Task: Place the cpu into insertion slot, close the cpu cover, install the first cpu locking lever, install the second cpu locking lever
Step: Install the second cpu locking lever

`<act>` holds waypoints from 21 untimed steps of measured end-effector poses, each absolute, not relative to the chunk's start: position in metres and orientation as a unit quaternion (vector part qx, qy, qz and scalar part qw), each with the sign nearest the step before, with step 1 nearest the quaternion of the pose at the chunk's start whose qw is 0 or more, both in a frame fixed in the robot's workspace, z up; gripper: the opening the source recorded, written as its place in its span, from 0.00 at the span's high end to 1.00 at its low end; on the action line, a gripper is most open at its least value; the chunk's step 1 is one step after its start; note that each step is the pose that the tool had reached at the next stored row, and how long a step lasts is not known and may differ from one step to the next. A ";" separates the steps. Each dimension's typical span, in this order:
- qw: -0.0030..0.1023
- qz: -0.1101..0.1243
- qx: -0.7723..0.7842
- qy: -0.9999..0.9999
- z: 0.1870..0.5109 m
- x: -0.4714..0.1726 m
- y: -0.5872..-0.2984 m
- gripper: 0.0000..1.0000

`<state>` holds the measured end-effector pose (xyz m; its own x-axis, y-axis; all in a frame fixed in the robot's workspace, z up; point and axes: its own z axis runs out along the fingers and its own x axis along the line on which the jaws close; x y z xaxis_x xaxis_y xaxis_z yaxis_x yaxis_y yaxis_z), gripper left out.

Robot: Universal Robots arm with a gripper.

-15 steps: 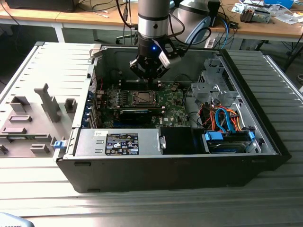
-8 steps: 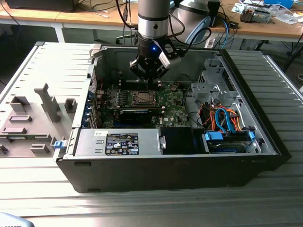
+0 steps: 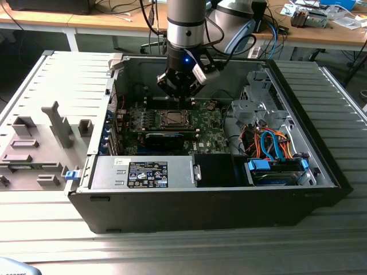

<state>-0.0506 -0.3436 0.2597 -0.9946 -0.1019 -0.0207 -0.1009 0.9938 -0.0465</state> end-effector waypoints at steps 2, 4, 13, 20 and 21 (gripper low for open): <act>0.012 -0.023 -0.051 0.998 0.260 -0.051 -0.345 0.89; 0.012 -0.023 -0.051 0.998 0.260 -0.051 -0.346 0.89; 0.011 -0.023 -0.051 0.998 0.259 -0.051 -0.354 0.89; 0.011 -0.023 -0.051 0.998 0.259 -0.051 -0.357 0.89; 0.012 -0.023 -0.051 0.998 0.259 -0.051 -0.358 0.89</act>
<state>-0.0506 -0.3579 0.2590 -0.9946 -0.1019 -0.0207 -0.1008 0.9938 -0.0465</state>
